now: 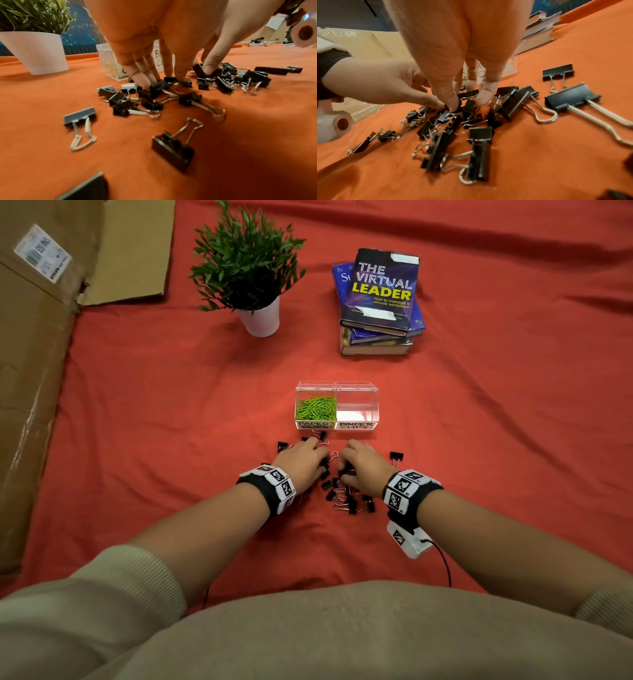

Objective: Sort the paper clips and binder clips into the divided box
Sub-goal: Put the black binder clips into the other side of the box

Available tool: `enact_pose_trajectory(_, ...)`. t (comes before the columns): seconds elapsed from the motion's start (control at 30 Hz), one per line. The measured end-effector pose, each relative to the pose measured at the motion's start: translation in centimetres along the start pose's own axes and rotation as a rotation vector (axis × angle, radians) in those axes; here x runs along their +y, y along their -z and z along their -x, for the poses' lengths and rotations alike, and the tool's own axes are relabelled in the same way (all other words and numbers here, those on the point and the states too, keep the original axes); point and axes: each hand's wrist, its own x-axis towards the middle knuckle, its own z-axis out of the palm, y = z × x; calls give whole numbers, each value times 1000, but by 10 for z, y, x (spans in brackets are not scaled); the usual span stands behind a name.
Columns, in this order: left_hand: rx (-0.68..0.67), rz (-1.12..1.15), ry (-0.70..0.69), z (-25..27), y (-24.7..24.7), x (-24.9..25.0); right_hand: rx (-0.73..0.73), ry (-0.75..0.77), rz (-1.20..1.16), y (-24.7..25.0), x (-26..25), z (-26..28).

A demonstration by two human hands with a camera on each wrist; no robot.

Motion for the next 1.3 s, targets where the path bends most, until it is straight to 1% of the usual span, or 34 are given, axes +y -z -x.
enact_pose_trajectory(0.13,26,-11,-4,-3,1,6,29,15,-83,2,5,0)
enact_pose_trajectory(0.23,48,-25,-11,-2,-1,6,37,50,-99,6,7,2)
enact_pose_trajectory(0.33,112,43,-8,1,-2,5,43,63,-126,10,10,5)
enact_pose_trajectory(0.4,142,96,-14,4,-2,6,74,52,-163,17,9,7)
enact_pose_trajectory(0.47,115,101,-35,6,-4,6,126,38,-204,31,7,10)
enact_pose_trajectory(0.53,51,84,-48,9,-8,6,193,28,-238,50,5,8)
enact_pose_trajectory(0.6,6,73,-52,11,-10,6,267,20,-261,69,5,0)
enact_pose_trajectory(0.67,-8,80,-55,12,-10,8,310,10,-242,84,7,-12)
enact_pose_trajectory(0.77,-14,64,-54,13,-9,13,305,-26,-149,92,7,-30)
enact_pose_trajectory(0.83,-22,33,-83,13,-8,14,285,-34,-127,91,8,-35)
enact_pose_trajectory(0.9,-32,9,-119,13,-8,15,301,-42,-141,90,11,-34)
enact_pose_trajectory(1.0,-41,1,-131,13,-8,16,337,-80,-139,90,19,-20)
enact_pose_trajectory(1.03,-42,1,-130,13,-9,16,314,-95,-99,88,22,-12)
enact_pose_trajectory(1.07,-45,1,-127,12,-9,16,252,-112,-37,85,26,-4)
enact_pose_trajectory(1.17,-57,22,-106,10,-10,16,-61,-149,155,64,33,22)
enact_pose_trajectory(1.2,-60,40,-94,10,-10,16,-122,-148,194,54,34,28)
enact_pose_trajectory(1.23,-64,60,-83,9,-11,16,-145,-142,221,46,35,33)
enact_pose_trajectory(1.3,-83,104,-59,7,-10,15,-130,-126,241,32,36,36)
